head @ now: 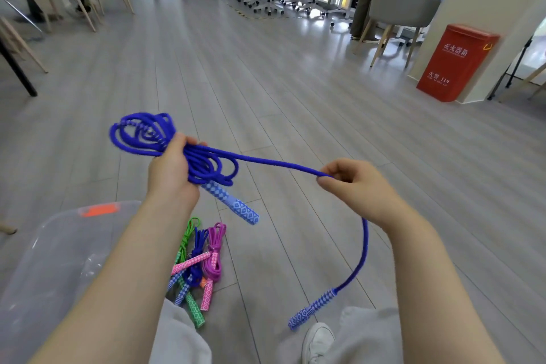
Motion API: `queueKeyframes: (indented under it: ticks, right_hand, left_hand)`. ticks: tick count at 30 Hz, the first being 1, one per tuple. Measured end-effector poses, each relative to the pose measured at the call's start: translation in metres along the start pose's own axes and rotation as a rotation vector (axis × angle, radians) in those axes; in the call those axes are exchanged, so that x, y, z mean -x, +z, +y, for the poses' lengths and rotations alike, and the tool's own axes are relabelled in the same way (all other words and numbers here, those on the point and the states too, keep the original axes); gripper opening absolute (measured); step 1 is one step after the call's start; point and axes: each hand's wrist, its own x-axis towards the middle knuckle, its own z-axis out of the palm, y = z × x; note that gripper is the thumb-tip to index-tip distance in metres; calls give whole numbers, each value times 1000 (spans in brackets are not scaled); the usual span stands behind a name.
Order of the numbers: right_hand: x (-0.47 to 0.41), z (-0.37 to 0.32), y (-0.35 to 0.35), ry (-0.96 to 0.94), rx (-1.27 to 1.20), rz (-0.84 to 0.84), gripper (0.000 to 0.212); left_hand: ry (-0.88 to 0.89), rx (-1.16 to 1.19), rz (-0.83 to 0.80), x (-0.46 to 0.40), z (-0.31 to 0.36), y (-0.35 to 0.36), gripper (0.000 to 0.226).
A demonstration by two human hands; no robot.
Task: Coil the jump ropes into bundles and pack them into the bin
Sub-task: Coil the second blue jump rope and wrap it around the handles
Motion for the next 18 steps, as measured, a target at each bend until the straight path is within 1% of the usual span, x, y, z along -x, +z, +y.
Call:
queueKeyframes:
  ticks: [2, 3, 4, 6, 8, 10, 14, 18]
  right_hand:
    - [-1, 4, -5, 7, 15, 50, 11]
    - [-1, 5, -6, 3, 14, 72, 12]
    - [-2, 5, -5, -6, 15, 91, 13]
    - [-2, 2, 0, -34, 4, 116, 14]
    - [-2, -3, 7, -70, -26, 122, 14]
    - [-2, -6, 12, -111, -35, 118, 14]
    - [-2, -12, 21, -165, -4, 102, 14]
    - [-1, -17, 31, -213, 55, 41, 14]
  left_hand:
    - [21, 25, 85, -6, 5, -9, 30]
    - [30, -7, 102, -6, 7, -11, 30]
    - [44, -59, 101, -6, 7, -11, 30]
    - [85, -167, 49, 1, 5, -7, 30]
    - [106, -258, -51, 12, 2, 2, 26]
    - [85, -381, -186, 24, -1, 9, 20]
    - [44, -633, -451, 40, -8, 12, 29]
    - [64, -766, -642, 45, -14, 13, 23]
